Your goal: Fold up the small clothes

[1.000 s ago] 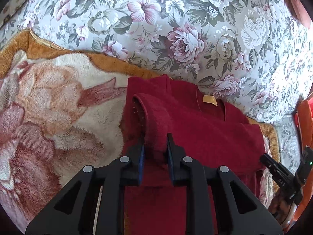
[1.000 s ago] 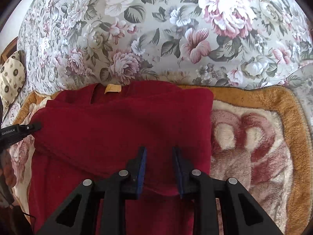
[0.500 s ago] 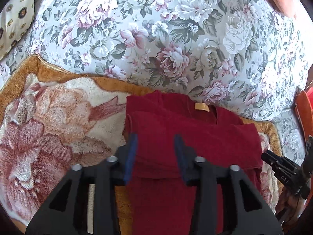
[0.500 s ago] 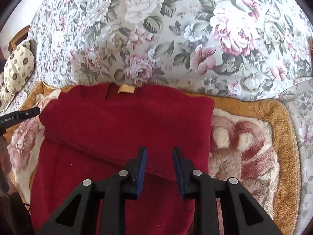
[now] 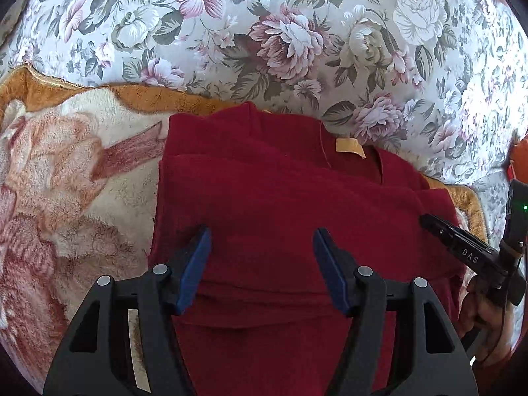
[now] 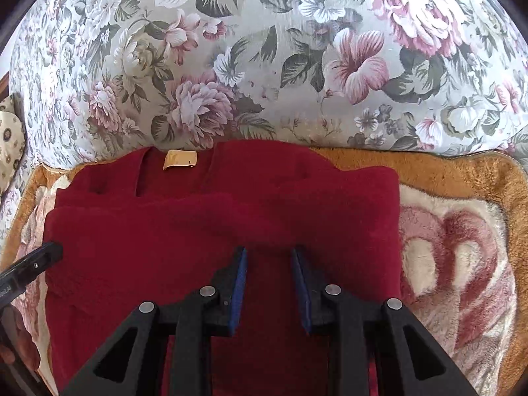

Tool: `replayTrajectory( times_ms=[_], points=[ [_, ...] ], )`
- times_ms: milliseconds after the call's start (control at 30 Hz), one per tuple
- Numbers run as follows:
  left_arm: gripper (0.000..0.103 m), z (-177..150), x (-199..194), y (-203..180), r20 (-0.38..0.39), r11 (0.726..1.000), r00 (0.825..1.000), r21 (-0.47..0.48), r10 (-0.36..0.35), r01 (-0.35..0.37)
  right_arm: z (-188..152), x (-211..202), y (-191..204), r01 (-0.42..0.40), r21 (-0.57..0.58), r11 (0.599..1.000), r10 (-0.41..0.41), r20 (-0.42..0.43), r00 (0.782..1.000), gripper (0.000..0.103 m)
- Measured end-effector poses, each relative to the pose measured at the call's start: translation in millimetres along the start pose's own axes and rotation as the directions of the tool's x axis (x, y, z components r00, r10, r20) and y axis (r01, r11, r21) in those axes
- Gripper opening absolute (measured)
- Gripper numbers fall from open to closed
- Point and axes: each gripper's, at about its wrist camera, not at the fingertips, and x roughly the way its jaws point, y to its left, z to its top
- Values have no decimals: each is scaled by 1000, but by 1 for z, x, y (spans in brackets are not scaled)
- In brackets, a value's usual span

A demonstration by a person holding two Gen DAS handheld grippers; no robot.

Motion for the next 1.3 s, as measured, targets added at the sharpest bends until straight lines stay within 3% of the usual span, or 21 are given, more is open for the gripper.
replayTrajectory(
  times_ms=[133,267,367,633,767,867,967,1300],
  points=[
    [64,1,-12,-3,-1,1000,1000,10,-10,10,-1,-21,-2,-23,-6,1000,23,-19,1000,26],
    [64,-11,-29,0,27,1000,1000,30,-7,7,-30,-55,-8,-21,-36,999,22,14,1000,26],
    [64,-22,-25,3,12,999,1000,35,16,-17,-48,-48,-12,15,-45,999,-17,-34,999,26],
    [64,-30,-36,-1,31,997,997,47,64,-65,-56,-77,-12,-18,-17,1000,18,24,1000,26],
    [64,-40,-36,0,20,993,994,46,109,-110,-65,-56,-7,24,-42,999,-26,-57,998,27],
    [64,-48,-48,0,41,992,992,43,116,-118,-67,-63,-2,35,-58,998,-37,-39,999,27],
    [64,-56,-65,-7,75,986,987,79,144,-150,-72,-82,-3,-35,-18,999,35,-31,999,27],
    [64,-91,-108,-20,117,980,982,119,147,-161,-115,-139,3,-92,17,996,93,-20,995,31]
  ],
)
